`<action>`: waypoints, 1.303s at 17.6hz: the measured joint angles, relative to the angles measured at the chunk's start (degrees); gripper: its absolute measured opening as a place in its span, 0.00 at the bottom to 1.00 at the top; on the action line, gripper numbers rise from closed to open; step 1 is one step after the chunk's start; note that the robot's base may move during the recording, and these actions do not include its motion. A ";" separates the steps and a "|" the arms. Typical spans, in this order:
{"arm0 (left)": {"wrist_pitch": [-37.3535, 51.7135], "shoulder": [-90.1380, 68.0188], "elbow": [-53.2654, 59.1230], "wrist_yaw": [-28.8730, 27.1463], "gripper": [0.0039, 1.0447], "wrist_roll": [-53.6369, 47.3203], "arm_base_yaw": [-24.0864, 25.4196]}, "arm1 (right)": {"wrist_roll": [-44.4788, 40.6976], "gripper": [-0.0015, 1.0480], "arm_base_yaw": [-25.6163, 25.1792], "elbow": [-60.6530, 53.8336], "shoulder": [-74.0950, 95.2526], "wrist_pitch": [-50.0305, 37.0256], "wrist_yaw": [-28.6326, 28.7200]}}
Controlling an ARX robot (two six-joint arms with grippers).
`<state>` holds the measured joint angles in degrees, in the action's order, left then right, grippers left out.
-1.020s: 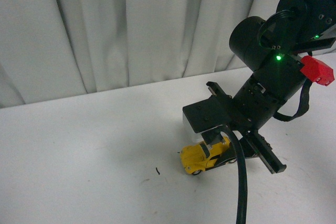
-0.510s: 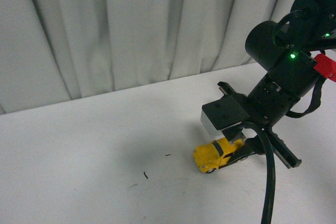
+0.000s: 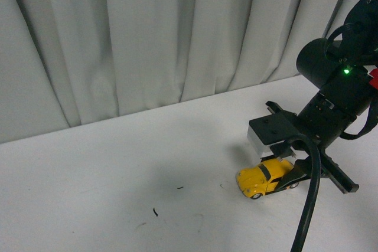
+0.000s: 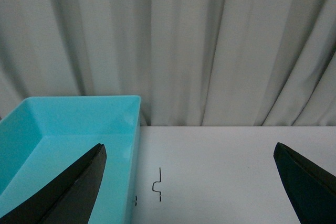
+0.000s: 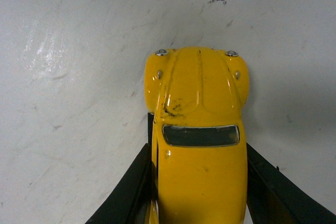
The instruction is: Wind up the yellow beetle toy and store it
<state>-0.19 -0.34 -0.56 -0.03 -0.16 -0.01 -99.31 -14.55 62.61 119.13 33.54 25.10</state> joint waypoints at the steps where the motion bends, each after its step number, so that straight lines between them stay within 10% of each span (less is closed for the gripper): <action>1: 0.00 0.00 -0.02 0.00 0.94 0.00 0.00 | 0.00 0.40 -0.66 0.00 -0.04 0.26 0.00; 6: 0.00 0.00 -0.02 0.00 0.94 0.00 0.00 | -0.02 0.40 -2.78 -0.28 -0.44 0.70 -0.44; 8: 0.00 0.00 -0.02 0.00 0.94 0.00 0.00 | -0.02 0.85 -2.69 -1.03 -0.70 -0.81 -1.07; 9: 0.00 0.00 -0.02 0.00 0.94 0.00 0.00 | -0.02 0.92 -2.69 -1.03 -0.70 -0.81 -1.05; 23: 0.00 0.00 -0.02 0.00 0.94 0.00 0.00 | 0.00 0.94 -2.32 -1.14 -0.70 -1.51 -1.05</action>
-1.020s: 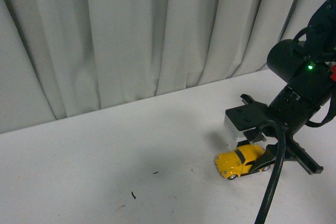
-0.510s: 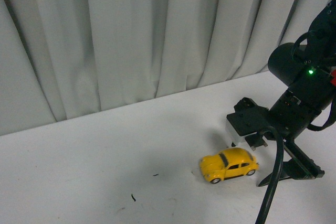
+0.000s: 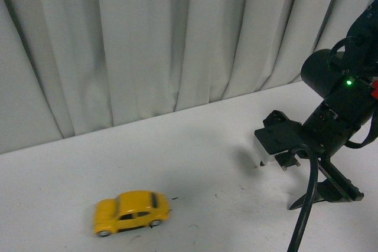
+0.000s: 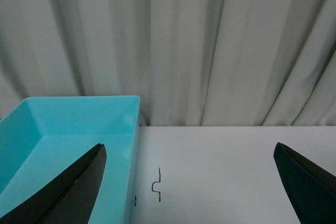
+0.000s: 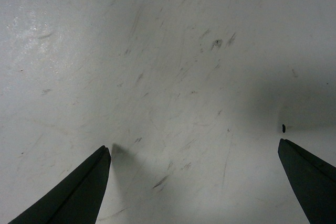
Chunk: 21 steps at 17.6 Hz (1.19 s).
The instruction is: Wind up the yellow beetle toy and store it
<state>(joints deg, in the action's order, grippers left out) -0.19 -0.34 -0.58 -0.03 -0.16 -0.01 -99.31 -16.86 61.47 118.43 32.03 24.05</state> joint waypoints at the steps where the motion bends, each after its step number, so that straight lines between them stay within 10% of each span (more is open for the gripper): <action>1: -0.02 0.00 0.00 0.00 0.94 0.00 0.00 | 0.00 0.94 0.00 0.00 0.00 -0.20 0.00; 21: 0.00 0.00 0.00 0.00 0.94 0.00 0.00 | 0.11 0.94 2.67 5.16 -16.59 -6.88 7.17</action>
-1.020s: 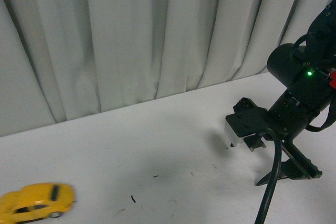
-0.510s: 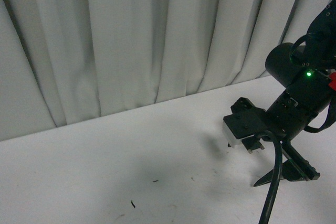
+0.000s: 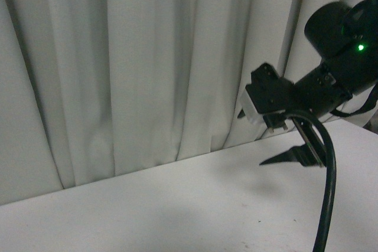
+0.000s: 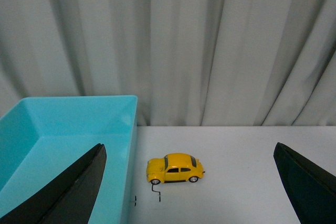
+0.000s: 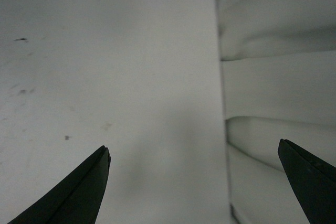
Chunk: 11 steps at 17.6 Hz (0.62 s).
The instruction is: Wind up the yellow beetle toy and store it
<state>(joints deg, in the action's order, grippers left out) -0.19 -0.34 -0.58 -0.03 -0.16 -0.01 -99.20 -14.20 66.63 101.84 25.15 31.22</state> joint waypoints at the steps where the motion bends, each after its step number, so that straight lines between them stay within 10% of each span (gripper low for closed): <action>1: 0.00 0.00 0.00 0.00 0.94 0.00 0.00 | 0.09 0.94 0.02 -0.20 -0.50 -0.44 0.11; 10: 0.00 0.00 0.00 0.00 0.94 0.00 0.00 | -0.02 0.94 -3.30 -16.87 -31.93 -6.32 12.90; 11: 0.00 0.00 0.00 -0.02 0.94 0.02 0.00 | 6.23 0.88 -2.29 -22.60 -35.15 -21.51 5.86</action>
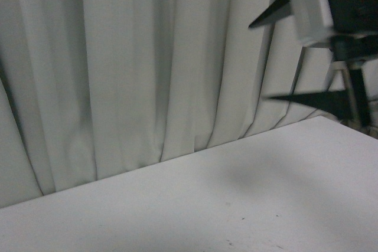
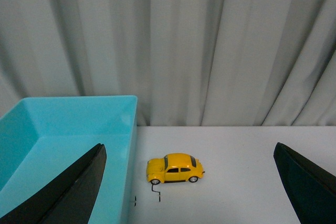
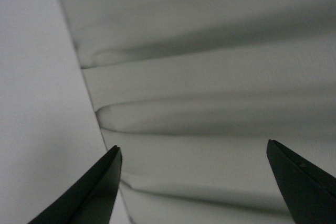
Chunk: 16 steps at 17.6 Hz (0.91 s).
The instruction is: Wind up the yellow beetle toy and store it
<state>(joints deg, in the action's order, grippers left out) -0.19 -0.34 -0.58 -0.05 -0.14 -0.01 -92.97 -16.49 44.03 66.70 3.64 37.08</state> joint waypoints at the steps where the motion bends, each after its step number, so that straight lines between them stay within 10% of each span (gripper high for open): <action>1: 0.02 0.00 0.00 0.02 0.94 -0.02 0.00 | 15.04 0.77 2.08 -8.28 -4.66 -13.81 -10.34; 4: -0.04 0.00 0.00 0.02 0.94 -0.02 0.00 | 65.42 0.43 8.15 -22.25 -16.04 -32.11 -28.81; 6: 0.00 0.00 0.00 -0.04 0.94 -0.02 0.00 | 83.60 0.21 10.60 -26.73 -20.85 -33.27 -30.47; 9: -0.02 0.00 0.00 0.00 0.94 -0.02 0.00 | 89.42 0.02 11.72 -31.36 -23.56 -33.07 -32.24; 16: -0.02 0.00 0.00 0.02 0.94 -0.02 0.00 | 91.95 0.02 16.79 -38.34 -34.25 -29.92 -36.89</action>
<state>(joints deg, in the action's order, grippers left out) -0.21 -0.34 -0.58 -0.03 -0.16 -0.01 -1.02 0.30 5.69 32.45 -26.28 0.19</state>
